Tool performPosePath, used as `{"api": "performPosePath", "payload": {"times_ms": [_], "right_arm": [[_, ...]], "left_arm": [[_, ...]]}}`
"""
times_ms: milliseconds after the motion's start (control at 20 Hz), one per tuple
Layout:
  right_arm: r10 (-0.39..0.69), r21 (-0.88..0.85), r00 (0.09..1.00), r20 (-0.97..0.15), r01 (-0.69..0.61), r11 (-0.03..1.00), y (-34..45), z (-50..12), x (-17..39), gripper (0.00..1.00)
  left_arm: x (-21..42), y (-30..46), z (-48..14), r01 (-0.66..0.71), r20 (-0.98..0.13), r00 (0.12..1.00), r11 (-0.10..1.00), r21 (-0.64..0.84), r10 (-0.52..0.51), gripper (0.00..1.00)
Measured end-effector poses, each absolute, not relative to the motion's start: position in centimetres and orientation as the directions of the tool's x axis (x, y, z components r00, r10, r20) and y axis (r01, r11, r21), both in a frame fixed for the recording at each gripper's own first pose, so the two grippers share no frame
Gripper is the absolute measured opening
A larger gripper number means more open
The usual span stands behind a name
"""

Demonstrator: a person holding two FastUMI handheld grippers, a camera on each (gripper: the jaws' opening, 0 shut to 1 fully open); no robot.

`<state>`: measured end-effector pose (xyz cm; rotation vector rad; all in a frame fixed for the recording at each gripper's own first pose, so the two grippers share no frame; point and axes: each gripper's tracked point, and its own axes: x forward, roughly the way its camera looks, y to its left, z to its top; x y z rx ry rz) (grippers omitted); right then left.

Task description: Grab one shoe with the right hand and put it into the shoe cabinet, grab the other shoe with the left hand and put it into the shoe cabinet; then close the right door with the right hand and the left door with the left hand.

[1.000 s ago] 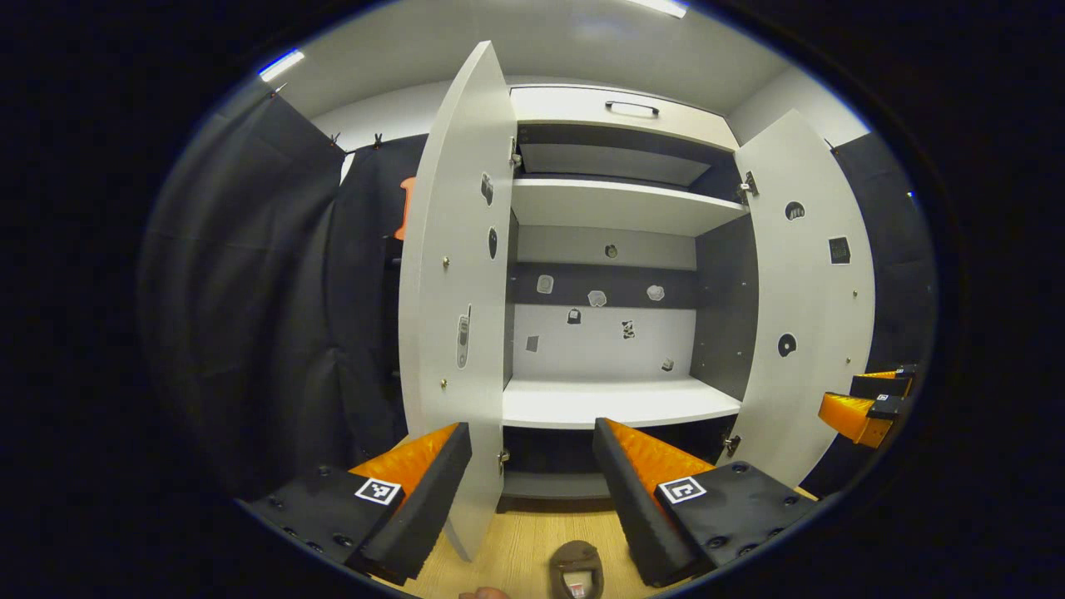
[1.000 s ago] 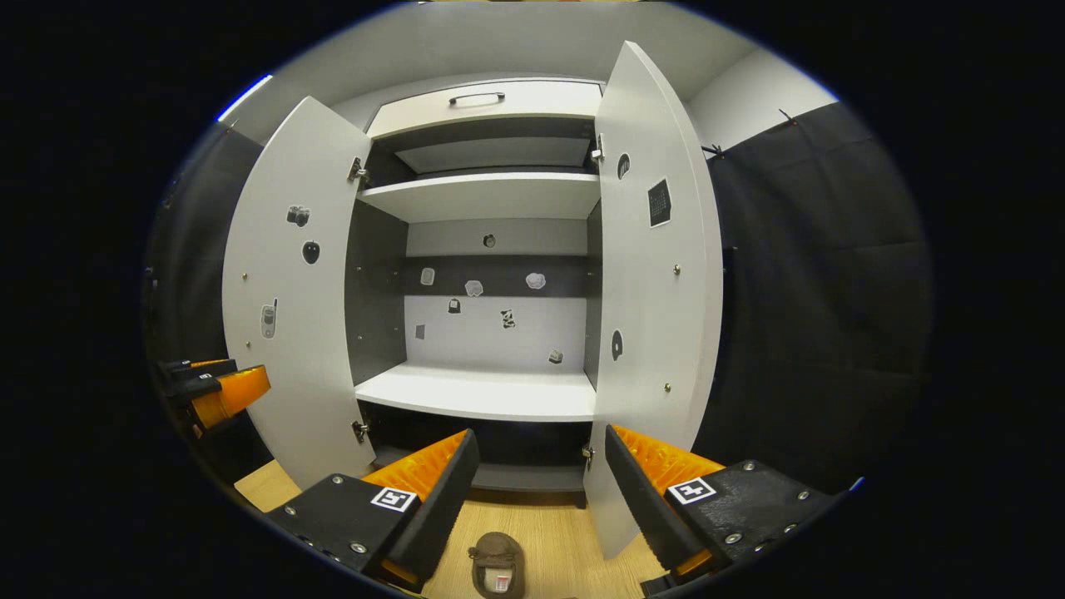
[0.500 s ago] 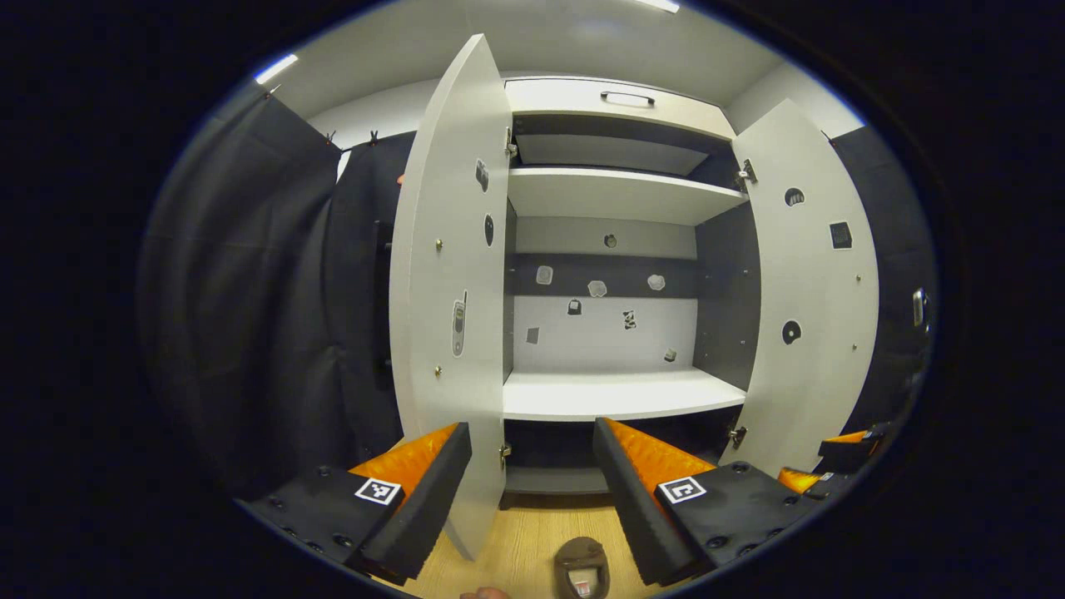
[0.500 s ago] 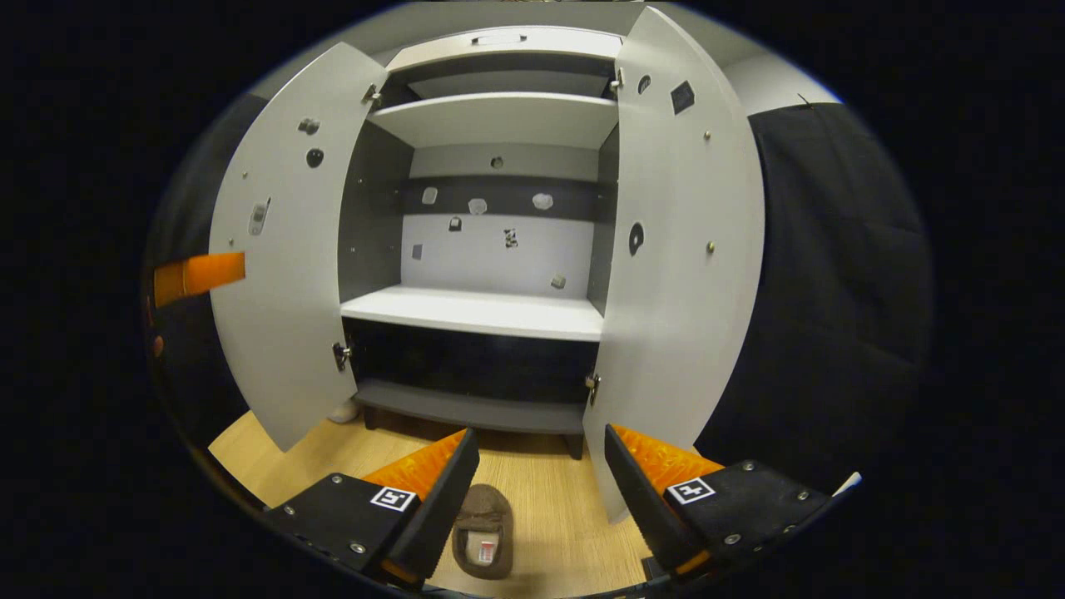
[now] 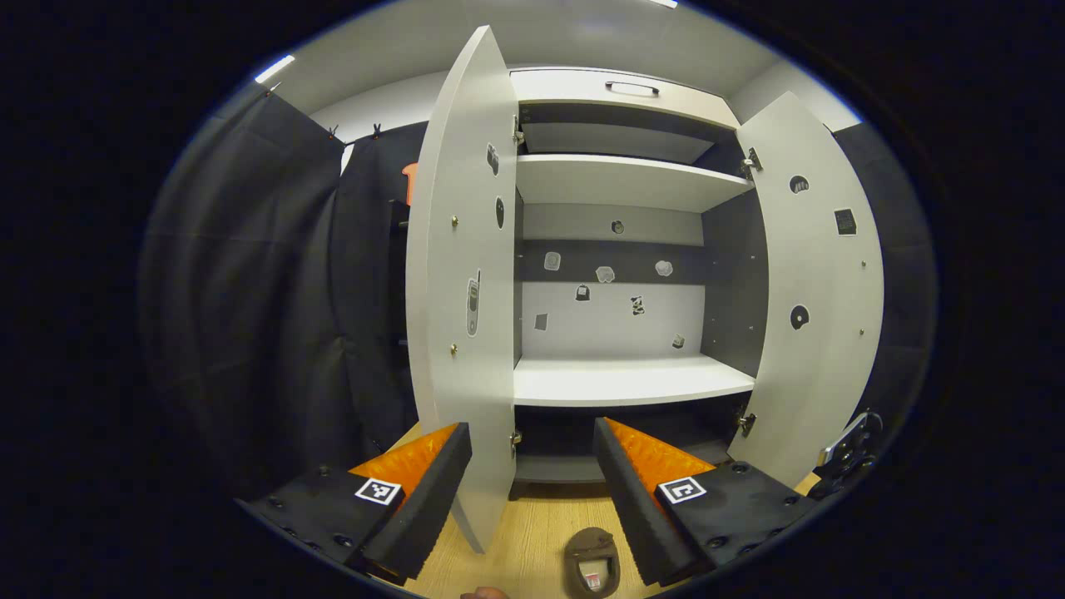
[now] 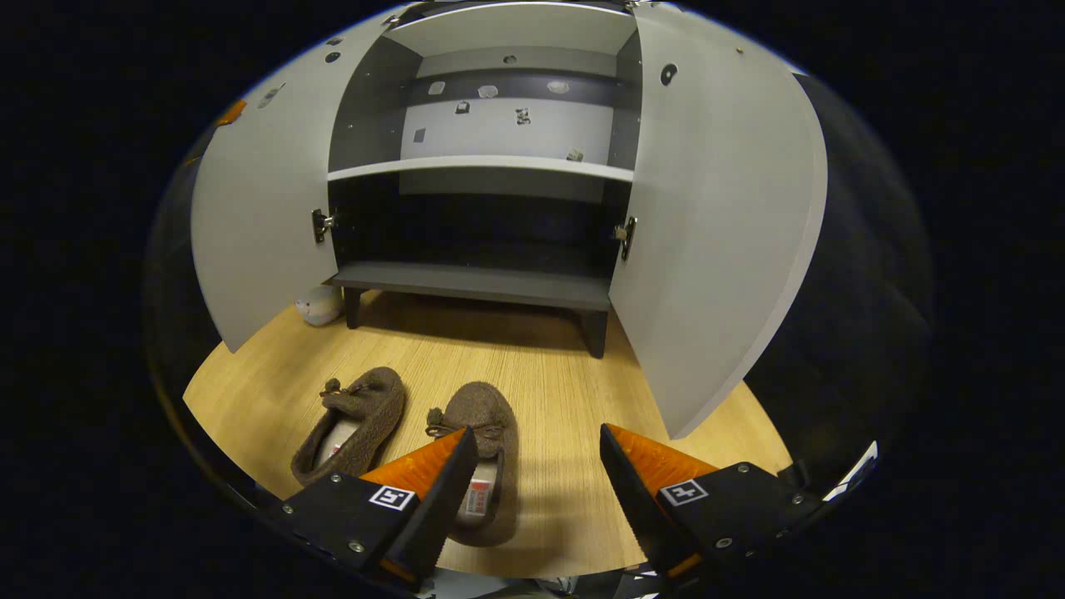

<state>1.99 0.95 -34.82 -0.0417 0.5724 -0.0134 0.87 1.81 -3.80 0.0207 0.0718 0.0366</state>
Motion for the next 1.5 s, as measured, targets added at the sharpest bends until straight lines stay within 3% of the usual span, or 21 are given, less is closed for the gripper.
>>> {"api": "performPosePath", "payload": {"times_ms": [200, 600, 700, 900, 950, 1050, 1500], "right_arm": [[-0.033, -0.041, 0.792, -0.610, 0.010, 0.999, 0.5, -39.5, 2.6, 0.89], [0.009, 0.006, 0.707, -0.707, -0.007, 1.000, 1.6, -44.9, 3.3, 0.70], [0.031, 0.033, 0.695, -0.718, -0.010, 0.999, 2.3, -45.4, 3.5, 0.61], [0.048, 0.070, 0.679, -0.733, 0.005, 0.998, 3.1, -45.7, 4.0, 0.31], [0.033, 0.062, 0.679, -0.733, 0.018, 0.998, 2.9, -45.7, 4.1, 0.19], [0.024, 0.063, 0.676, -0.736, 0.033, 0.998, 2.9, -45.4, 4.1, 0.07], [-0.010, 0.114, 0.749, -0.663, 0.114, 0.987, 2.1, -36.8, 3.9, 0.04]], "left_arm": [[0.4, 2.1, -4.8, -0.034, -0.095, 0.995, 0.998, 0.048, 0.039, 0.97], [-0.3, 3.2, -6.6, -0.065, -0.135, 0.988, 0.996, 0.065, 0.073, 0.96], [-0.5, 3.4, -6.9, -0.070, -0.144, 0.986, 0.995, 0.067, 0.079, 0.99], [-0.9, 3.8, -7.3, -0.081, -0.152, 0.984, 0.994, 0.070, 0.091, 0.97], [-1.0, 3.8, -7.4, -0.084, -0.154, 0.984, 0.994, 0.069, 0.093, 0.97], [-1.2, 4.0, -7.4, -0.089, -0.154, 0.983, 0.994, 0.066, 0.098, 0.97], [-1.1, 4.0, -8.5, -0.089, -0.156, 0.983, 0.995, 0.053, 0.096, 0.96]]}}
